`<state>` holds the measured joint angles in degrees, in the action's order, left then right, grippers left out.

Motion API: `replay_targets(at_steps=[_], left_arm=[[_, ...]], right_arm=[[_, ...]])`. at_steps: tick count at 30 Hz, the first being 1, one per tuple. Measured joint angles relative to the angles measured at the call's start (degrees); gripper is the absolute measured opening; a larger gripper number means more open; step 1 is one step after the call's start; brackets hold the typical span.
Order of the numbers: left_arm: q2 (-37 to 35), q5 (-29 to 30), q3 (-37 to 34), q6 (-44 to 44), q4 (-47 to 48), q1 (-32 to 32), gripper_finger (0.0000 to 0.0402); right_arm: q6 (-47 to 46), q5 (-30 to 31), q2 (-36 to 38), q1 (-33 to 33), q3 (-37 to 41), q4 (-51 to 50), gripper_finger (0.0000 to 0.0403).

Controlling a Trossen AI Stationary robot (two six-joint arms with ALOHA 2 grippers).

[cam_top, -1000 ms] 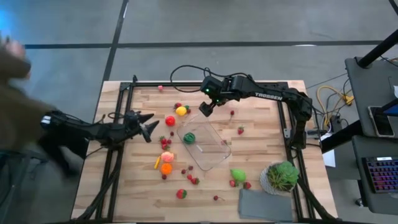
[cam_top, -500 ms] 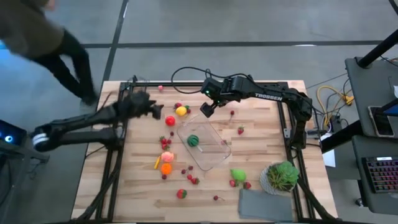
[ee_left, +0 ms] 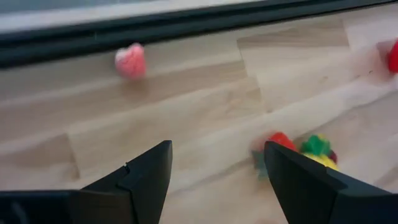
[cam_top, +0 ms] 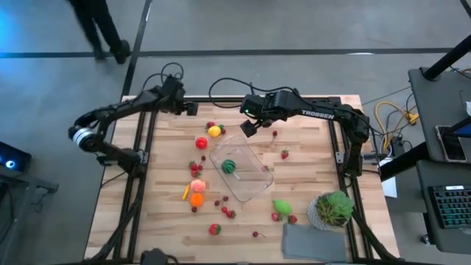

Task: Pick and placing Produce into tupperware
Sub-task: Put the pink peach into the transparent bin

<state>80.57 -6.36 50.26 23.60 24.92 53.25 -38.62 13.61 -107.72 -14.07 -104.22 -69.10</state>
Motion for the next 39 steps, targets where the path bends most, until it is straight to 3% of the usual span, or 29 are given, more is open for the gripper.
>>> replay_targets(at_steps=[9,13,39], left_arm=[[14.12,5.6,16.29,-6.43,16.38,2.97,0.024],[19.28,5.01,21.27,-6.4,20.9,4.39,0.024],[28.89,6.67,25.88,-4.37,17.55,6.58,0.0237]], right_arm=[[1.59,1.28,0.0,0.05,0.0,-0.18,0.0373],[2.73,3.0,0.0,0.0,0.0,-0.42,0.0373],[7.02,3.1,0.02,-4.76,0.0,-0.47,0.0373]])
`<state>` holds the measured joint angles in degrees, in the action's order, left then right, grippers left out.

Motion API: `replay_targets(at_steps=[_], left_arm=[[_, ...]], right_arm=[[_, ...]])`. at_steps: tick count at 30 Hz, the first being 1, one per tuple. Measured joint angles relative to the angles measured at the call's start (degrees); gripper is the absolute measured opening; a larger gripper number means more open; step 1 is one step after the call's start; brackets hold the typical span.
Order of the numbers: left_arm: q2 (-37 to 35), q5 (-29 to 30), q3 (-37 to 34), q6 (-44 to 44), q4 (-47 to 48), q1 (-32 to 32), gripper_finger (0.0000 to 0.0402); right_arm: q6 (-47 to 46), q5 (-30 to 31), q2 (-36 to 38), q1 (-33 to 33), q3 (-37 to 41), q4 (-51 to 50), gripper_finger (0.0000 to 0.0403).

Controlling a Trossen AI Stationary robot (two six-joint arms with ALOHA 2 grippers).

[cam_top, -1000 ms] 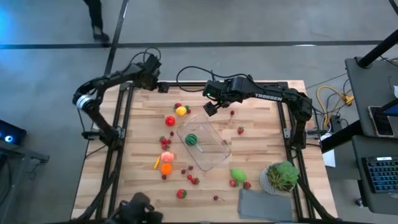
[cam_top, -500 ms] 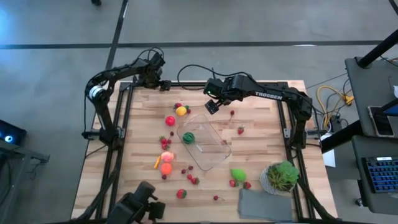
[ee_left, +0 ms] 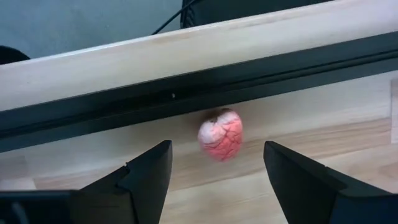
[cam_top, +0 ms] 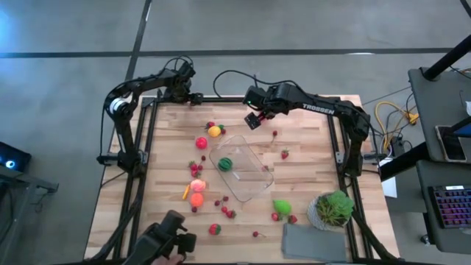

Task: Pick and placing Produce into tupperware
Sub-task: Put the pink peach into the transparent bin

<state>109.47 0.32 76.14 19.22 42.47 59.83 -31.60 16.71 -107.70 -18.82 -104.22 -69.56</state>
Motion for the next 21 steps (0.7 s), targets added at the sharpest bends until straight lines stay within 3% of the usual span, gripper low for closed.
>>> replay_targets(at_steps=[14,21], left_arm=[[2.21,0.54,0.86,0.08,-2.13,-0.04,0.0135],[2.13,0.97,1.09,0.09,-3.74,-0.28,0.0108]], right_arm=[[1.9,-0.04,0.04,-0.35,0.0,0.0,0.0373],[2.3,-0.09,0.04,-0.33,0.0,-0.13,0.0373]])
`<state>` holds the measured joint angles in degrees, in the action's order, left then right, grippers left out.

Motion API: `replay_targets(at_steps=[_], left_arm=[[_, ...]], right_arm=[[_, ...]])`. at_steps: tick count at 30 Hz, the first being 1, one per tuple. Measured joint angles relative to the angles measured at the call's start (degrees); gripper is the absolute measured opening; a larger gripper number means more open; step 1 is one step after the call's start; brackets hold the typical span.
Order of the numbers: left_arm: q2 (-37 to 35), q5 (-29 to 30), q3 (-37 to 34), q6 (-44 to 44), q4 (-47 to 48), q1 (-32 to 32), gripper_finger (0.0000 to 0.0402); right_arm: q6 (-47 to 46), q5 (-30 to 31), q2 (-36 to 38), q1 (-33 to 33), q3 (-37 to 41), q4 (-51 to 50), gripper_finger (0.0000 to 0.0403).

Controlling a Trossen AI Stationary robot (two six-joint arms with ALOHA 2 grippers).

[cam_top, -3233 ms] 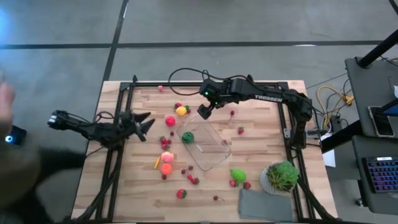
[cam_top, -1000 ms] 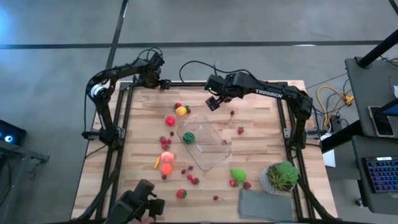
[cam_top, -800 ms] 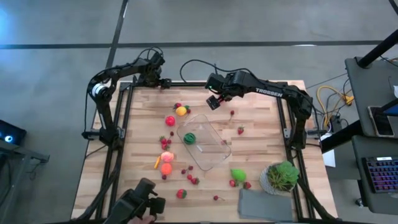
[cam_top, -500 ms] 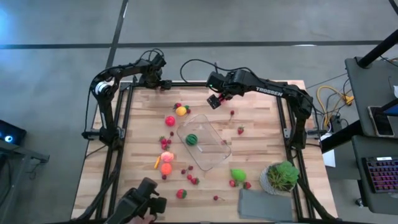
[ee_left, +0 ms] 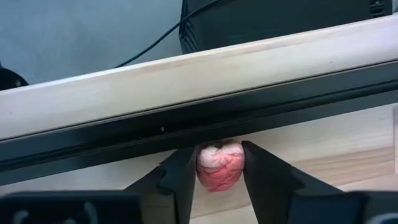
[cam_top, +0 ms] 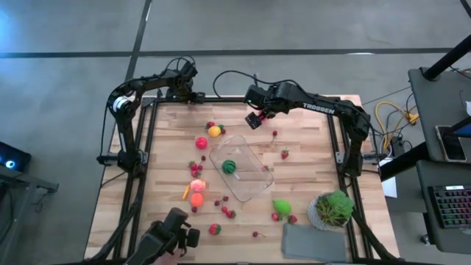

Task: Pick and placing Produce into tupperware
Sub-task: Put the pink peach into the transparent bin

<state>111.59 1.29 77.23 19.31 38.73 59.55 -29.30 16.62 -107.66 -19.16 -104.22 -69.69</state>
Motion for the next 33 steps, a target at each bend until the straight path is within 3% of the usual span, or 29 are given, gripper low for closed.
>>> replay_targets(at_steps=[10,15,26,33], left_arm=[[-0.97,-0.6,-0.7,-3.08,3.72,-0.92,0.0089],[-6.49,-1.64,-1.54,-6.43,4.82,-5.0,0.0088],[-27.35,-7.29,-5.04,-12.61,2.03,-24.88,0.0088],[-31.91,-8.6,-8.84,-12.35,-6.49,-37.23,0.0088]], right_arm=[[1.4,-0.02,0.0,-0.02,0.0,-0.05,0.0373],[1.44,-0.01,0.05,-0.35,0.0,-0.05,0.0373],[-2.97,5.66,4.34,-0.37,0.0,-0.3,0.0373],[-9.29,7.53,10.17,-0.14,0.0,-3.65,0.0373]])
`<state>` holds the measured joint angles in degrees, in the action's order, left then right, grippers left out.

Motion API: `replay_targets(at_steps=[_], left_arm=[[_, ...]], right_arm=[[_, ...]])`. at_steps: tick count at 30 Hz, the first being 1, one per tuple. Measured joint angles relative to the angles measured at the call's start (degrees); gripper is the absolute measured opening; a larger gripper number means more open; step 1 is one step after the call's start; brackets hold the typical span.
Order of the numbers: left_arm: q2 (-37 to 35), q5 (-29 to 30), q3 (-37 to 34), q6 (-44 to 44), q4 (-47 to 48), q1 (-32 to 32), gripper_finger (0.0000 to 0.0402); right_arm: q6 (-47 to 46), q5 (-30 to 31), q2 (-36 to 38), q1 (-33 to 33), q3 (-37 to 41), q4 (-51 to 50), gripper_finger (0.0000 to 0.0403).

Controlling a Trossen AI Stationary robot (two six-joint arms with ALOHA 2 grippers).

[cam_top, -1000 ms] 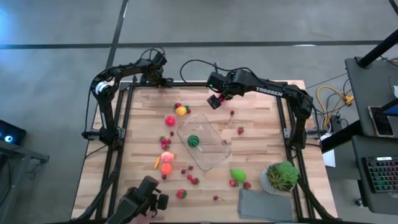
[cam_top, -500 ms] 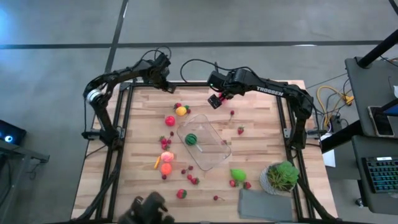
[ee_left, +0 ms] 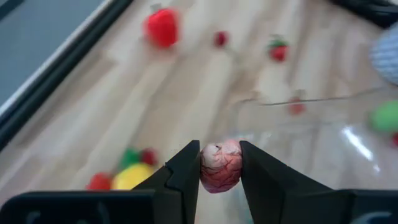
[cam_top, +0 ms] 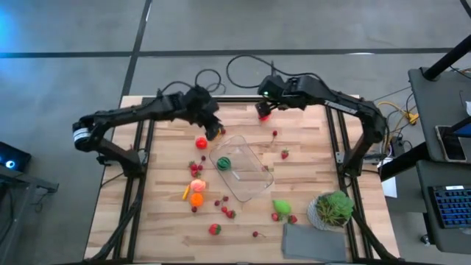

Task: Pick and placing Produce into tupperware
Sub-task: Put the pink peach into the transparent bin, then put the green melon into the transparent bin

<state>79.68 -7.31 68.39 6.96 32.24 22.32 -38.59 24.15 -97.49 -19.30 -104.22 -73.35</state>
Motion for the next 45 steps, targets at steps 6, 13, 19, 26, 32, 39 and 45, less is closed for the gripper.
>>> replay_targets(at_steps=[6,13,19,26,32,39,45], left_arm=[[1.93,-0.1,-2.37,0.02,-8.39,-7.72,0.0088],[8.42,0.62,-2.39,7.39,-7.8,-13.51,0.0098],[12.39,11.06,-2.0,14.18,-8.92,-19.6,0.0161],[11.83,15.27,-1.52,23.29,-11.44,-25.64,0.0252],[8.36,15.61,-0.97,27.23,-13.62,-31.1,0.0276],[7.17,15.62,-1.23,33.08,-12.16,-37.55,0.0276],[7.32,15.72,-1.47,36.28,-11.44,-40.56,0.0276]], right_arm=[[-9.04,0.08,5.22,2.95,0.08,-9.33,0.0373],[-15.58,1.36,8.44,9.26,0.44,-16.88,0.0373],[-15.62,2.45,10.18,15.58,2.6,-16.64,0.0373],[-19.39,0.99,12.5,27.06,8.49,-16.74,0.0373],[-18.69,-1.65,13.15,40.57,17.93,-16.0,0.0373],[-21.65,-3.12,11.32,55.86,28.88,-9.61,0.0373],[-33.35,-5.76,9.55,60.99,32.28,3.65,0.0373]])
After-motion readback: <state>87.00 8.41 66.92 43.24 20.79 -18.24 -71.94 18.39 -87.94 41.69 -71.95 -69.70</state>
